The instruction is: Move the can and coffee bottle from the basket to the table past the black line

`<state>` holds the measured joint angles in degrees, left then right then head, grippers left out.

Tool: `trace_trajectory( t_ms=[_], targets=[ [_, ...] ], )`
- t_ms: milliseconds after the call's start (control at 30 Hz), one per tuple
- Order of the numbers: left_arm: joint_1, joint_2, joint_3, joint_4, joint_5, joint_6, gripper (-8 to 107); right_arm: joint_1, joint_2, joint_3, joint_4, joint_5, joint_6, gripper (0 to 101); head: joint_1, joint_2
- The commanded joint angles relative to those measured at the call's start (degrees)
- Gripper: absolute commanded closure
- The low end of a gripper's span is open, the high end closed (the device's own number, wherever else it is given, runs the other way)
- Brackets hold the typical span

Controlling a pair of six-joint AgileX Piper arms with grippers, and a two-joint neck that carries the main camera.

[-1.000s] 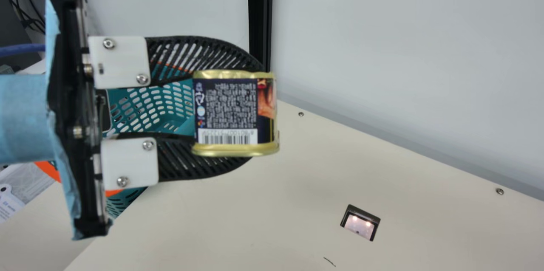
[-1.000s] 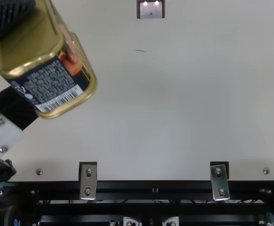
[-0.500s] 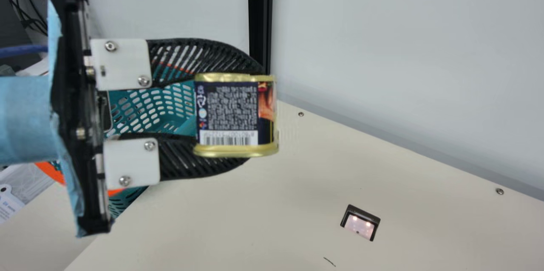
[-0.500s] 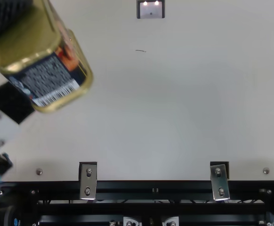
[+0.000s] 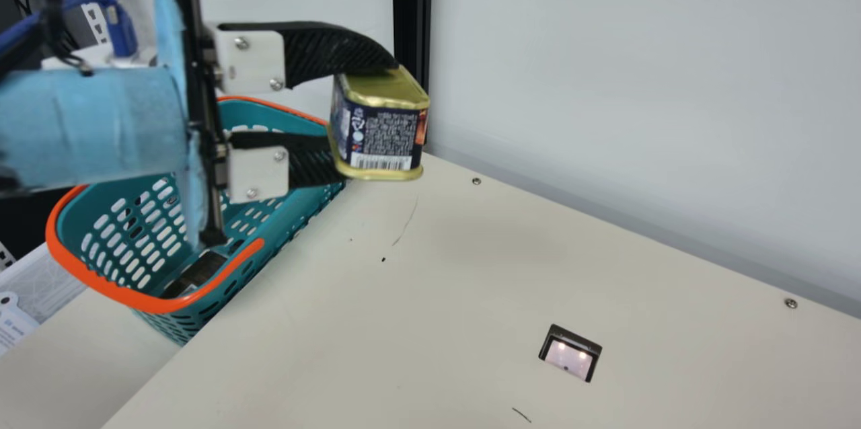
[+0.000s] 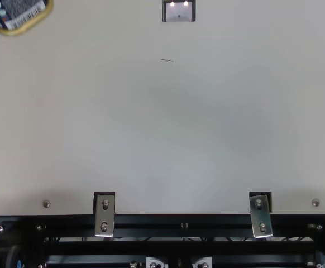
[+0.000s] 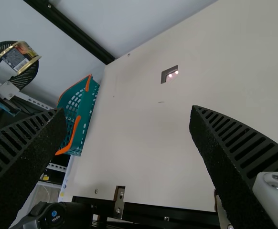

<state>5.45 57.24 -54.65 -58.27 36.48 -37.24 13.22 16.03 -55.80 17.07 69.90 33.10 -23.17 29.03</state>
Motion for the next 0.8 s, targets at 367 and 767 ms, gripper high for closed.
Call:
trace_trajectory(
  t_ms=[367,767],
  targets=[
    [-13.1,5.0,3.4,10.0,-23.7,21.5,89,0.0,0.0,0.0,0.0,0.0,0.0,0,-1.8,1.0],
    [-22.1,5.0,8.9,10.4,-33.0,34.6,89,0.0,0.0,0.0,0.0,0.0,0.0,0,-0.1,-3.9]
  ],
)
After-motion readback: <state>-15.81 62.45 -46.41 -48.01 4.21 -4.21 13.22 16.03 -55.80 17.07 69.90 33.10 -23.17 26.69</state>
